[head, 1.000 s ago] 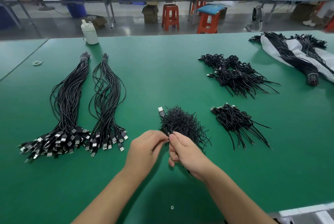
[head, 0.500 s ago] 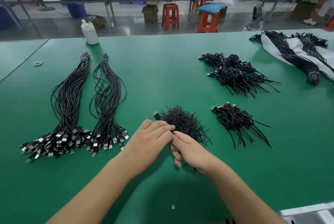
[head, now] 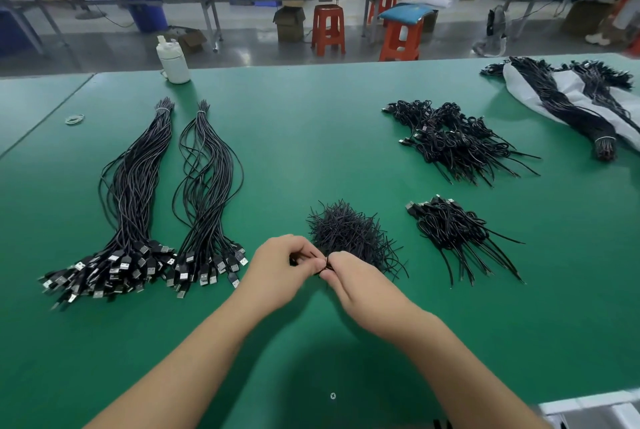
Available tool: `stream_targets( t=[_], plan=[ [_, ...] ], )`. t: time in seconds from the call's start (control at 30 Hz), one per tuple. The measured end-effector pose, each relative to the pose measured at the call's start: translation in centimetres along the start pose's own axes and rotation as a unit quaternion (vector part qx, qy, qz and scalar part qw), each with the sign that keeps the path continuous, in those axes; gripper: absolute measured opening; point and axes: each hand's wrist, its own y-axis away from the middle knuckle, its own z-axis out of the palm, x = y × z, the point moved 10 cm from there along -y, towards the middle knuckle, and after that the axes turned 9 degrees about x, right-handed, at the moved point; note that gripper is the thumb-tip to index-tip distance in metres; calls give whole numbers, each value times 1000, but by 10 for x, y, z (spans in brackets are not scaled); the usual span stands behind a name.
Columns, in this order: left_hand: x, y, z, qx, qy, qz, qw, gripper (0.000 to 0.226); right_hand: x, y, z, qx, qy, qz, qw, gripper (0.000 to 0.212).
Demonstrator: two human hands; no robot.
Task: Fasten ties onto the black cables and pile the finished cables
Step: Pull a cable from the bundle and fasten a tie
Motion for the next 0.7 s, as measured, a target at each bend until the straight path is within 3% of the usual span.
stream_targets(
  t=[0.1,0.33,0.47,0.63,0.7],
  plan=[
    [-19,3,5,-5,79,-73,994,15,-6,2,2,6,71,-40,997,26],
    [-37,3,15,-26,97,-120,988,10,-17,7,10,26,201,-128,971,35],
    [-39,1,13,-25,12,-104,994,16,-12,7,16,8,208,-138,968,33],
    [-26,-1,14,-41,-69,-64,995,44,-4,2,19,-3,209,-132,969,28],
    [-22,-1,18,-66,-90,-47,993,42,-3,2,21,-4,223,-137,965,31]
  ],
)
